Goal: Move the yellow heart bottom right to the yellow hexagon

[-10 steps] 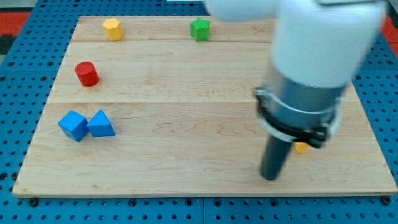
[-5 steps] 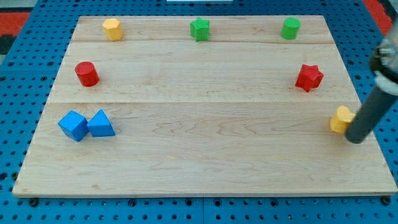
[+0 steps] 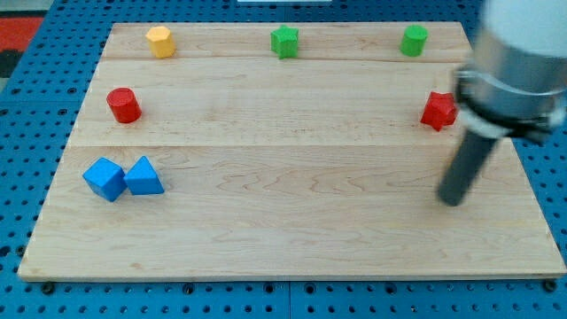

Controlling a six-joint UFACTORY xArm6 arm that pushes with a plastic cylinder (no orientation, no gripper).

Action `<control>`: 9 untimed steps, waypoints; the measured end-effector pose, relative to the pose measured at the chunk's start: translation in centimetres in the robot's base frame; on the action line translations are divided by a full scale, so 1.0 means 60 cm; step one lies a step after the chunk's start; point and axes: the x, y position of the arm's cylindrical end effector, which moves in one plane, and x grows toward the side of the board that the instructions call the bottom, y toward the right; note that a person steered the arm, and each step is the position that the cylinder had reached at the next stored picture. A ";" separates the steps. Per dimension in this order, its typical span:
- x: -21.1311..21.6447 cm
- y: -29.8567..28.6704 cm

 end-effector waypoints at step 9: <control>-0.031 -0.520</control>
